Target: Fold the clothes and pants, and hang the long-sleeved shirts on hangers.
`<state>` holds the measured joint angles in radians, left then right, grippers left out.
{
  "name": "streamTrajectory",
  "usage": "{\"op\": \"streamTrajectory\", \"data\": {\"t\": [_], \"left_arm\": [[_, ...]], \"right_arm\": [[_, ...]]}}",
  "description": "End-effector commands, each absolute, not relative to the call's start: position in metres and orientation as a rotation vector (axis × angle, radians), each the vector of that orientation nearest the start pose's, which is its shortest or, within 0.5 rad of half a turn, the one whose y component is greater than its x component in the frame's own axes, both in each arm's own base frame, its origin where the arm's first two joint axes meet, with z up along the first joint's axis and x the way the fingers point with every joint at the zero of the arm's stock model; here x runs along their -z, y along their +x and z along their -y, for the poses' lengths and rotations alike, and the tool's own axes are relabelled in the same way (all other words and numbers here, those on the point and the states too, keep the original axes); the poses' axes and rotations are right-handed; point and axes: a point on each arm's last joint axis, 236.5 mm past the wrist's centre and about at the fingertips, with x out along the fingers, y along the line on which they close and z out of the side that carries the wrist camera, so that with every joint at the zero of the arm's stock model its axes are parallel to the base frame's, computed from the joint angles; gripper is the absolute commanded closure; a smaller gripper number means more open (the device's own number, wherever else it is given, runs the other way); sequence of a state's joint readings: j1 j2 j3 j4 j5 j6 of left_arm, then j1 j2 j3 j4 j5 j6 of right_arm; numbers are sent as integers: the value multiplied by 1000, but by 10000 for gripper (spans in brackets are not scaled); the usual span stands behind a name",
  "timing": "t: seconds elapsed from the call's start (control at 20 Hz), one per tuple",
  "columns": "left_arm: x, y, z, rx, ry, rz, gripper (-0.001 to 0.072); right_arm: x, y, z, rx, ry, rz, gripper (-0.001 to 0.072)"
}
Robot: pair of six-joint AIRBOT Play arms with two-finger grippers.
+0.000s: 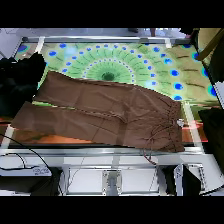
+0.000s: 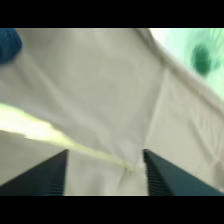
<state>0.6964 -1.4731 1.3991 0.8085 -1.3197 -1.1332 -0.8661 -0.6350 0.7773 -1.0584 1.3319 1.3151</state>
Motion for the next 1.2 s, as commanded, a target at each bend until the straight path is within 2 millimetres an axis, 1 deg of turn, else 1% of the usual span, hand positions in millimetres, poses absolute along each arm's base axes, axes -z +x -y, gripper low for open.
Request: {"op": "streamTrajectory", "data": {"t": [0.0,0.05,0.1,0.15,0.2,0.25,0.3,0.35,0.4,0.45,0.5,0.55,0.6,0.65,0.7,0.8,0.95,1.05,1.15], "left_arm": [[-84,367,-155,-12,-609,-1063,238],[-89,343,-170,-97,-578,-1065,238],[-88,310,-188,-212,-554,-1077,238],[-77,271,-205,-354,-580,-1097,238],[-58,234,-214,-481,-639,-1120,238],[-35,202,-215,-586,-732,-1123,238],[-12,184,-213,-640,-817,-1098,238],[9,177,-209,-670,-921,-1044,239],[25,181,-206,-676,-1029,-968,239],[36,190,-204,-643,-1098,-895,239],[43,203,-202,-577,-1149,-832,239],[44,217,-202,-504,-1173,-788,214],[43,231,-205,-443,-1193,-743,151],[42,241,-209,-406,-1210,-707,110],[42,248,-213,-383,-1222,-683,96],[49,253,-226,-384,-1233,-678,96],[58,255,-237,-390,-1246,-688,98],[61,256,-241,-389,-1249,-694,99],[69,252,-241,-395,-1236,-728,100]], "right_arm": [[-35,208,99,271,563,-1053,316],[-28,206,97,270,565,-1056,316],[-21,205,96,274,570,-1055,316],[-13,204,94,276,583,-1059,316],[-6,205,89,266,609,-1060,316],[-3,209,80,228,642,-1049,316],[-4,215,68,178,671,-1029,316],[-8,221,59,131,695,-1004,315],[-15,227,53,95,710,-976,316],[-20,232,48,71,729,-954,316],[-23,234,44,49,736,-946,316],[-23,233,40,34,737,-953,316],[-23,230,36,20,742,-968,316],[-22,227,31,0,744,-985,316],[-22,224,28,-14,748,-999,316],[-22,222,24,-27,753,-1010,316],[-28,228,21,-46,773,-982,317],[-39,233,21,-55,773,-954,318],[-54,238,26,-54,748,-929,318]]}}
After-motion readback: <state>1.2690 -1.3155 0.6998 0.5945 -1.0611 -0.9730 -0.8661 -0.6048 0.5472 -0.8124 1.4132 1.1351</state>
